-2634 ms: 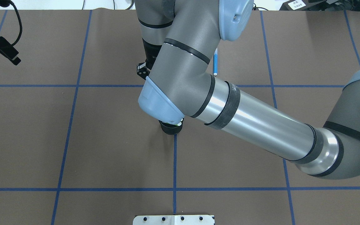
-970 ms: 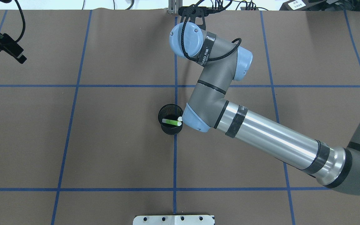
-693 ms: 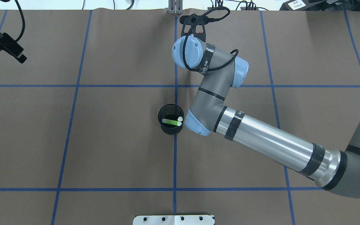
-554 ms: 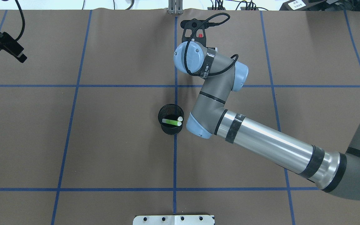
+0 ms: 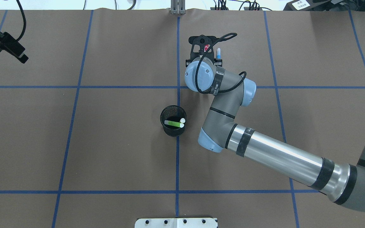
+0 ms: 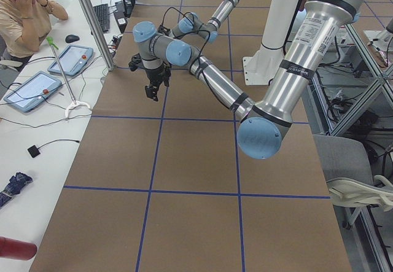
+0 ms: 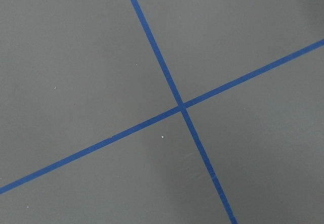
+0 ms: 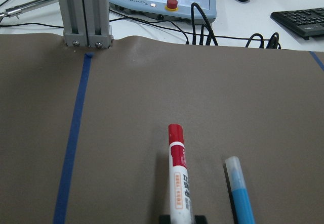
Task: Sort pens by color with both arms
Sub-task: 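Lower the red marker beside the blue pen and open the right gripper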
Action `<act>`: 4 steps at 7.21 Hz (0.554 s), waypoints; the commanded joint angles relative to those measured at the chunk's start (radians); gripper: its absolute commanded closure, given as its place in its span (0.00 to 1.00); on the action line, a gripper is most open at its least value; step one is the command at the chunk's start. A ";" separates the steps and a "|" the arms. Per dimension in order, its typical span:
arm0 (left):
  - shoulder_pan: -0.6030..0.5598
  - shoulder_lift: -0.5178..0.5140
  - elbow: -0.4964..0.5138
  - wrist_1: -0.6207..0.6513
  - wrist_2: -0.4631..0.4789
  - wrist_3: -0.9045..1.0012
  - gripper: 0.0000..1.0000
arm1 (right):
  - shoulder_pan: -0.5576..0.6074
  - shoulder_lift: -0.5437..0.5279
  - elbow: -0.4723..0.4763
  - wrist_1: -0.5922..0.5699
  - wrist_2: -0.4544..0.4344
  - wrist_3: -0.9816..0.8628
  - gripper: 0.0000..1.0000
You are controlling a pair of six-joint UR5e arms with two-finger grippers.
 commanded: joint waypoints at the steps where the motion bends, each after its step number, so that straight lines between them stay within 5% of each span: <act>1: 0.001 -0.001 0.002 0.000 0.000 -0.001 0.00 | -0.006 -0.007 0.002 0.016 -0.009 0.004 1.00; 2: 0.001 -0.001 0.005 0.000 0.000 -0.001 0.01 | -0.009 -0.003 0.003 0.013 -0.011 0.008 1.00; 4: 0.001 -0.001 0.009 -0.003 0.000 -0.001 0.01 | -0.017 -0.003 0.002 0.010 -0.012 0.001 0.69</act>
